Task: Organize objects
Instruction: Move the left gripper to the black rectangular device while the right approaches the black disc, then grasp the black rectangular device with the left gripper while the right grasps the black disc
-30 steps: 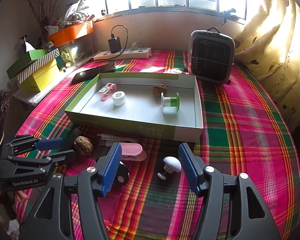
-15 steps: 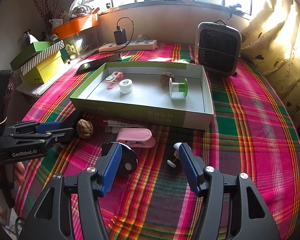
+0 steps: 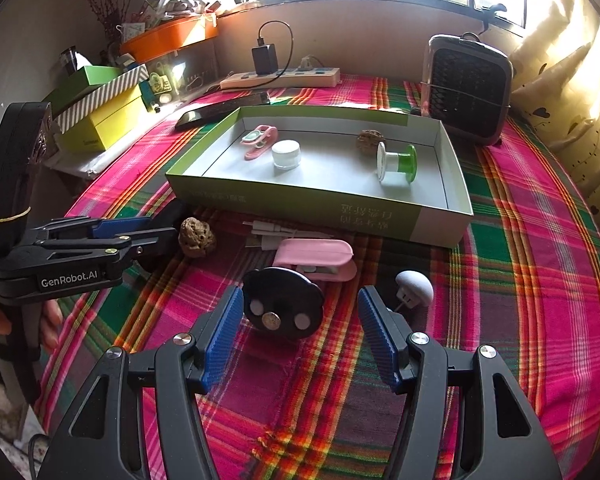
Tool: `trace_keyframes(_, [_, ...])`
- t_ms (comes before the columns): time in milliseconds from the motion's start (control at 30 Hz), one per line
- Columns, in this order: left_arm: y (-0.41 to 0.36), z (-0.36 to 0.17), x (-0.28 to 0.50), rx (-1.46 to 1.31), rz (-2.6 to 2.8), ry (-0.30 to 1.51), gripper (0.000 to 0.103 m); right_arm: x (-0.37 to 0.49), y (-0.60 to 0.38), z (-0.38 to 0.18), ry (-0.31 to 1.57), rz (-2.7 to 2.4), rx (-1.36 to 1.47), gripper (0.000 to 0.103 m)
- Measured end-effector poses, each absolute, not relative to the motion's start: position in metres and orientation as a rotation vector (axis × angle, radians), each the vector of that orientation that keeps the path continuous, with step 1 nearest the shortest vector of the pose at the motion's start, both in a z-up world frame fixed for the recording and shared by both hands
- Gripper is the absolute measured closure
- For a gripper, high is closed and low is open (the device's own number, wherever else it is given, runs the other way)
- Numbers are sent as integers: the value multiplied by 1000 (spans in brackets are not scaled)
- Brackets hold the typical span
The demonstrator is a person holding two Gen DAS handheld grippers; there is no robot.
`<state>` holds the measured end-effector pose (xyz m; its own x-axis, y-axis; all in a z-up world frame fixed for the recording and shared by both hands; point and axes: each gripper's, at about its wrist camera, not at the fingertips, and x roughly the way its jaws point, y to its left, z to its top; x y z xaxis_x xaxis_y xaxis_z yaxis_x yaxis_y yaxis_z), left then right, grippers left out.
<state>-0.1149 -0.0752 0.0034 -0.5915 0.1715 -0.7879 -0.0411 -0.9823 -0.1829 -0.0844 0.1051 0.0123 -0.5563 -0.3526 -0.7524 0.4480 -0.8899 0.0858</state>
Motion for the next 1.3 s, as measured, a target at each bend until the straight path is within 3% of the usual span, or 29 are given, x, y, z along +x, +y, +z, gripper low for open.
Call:
trace_keyframes(633, [-77,2,-115,-1325,2692,-212,57,-98,101,2,122,-2439,1194,43])
trace_keyframes(767, [-77,2,-115,-1325,2691,-212,57,-98,100,2,117,-2426,1185,61])
trace_keyframes(1000, [-77,2,-115,-1325,2694,-210,58,-98,100,3,107,-2415,1177,73])
trace_keyframes(1300, [-79,1,-115,-1340,2736,-175,77,-99,101,3,98,-2411,1177,74])
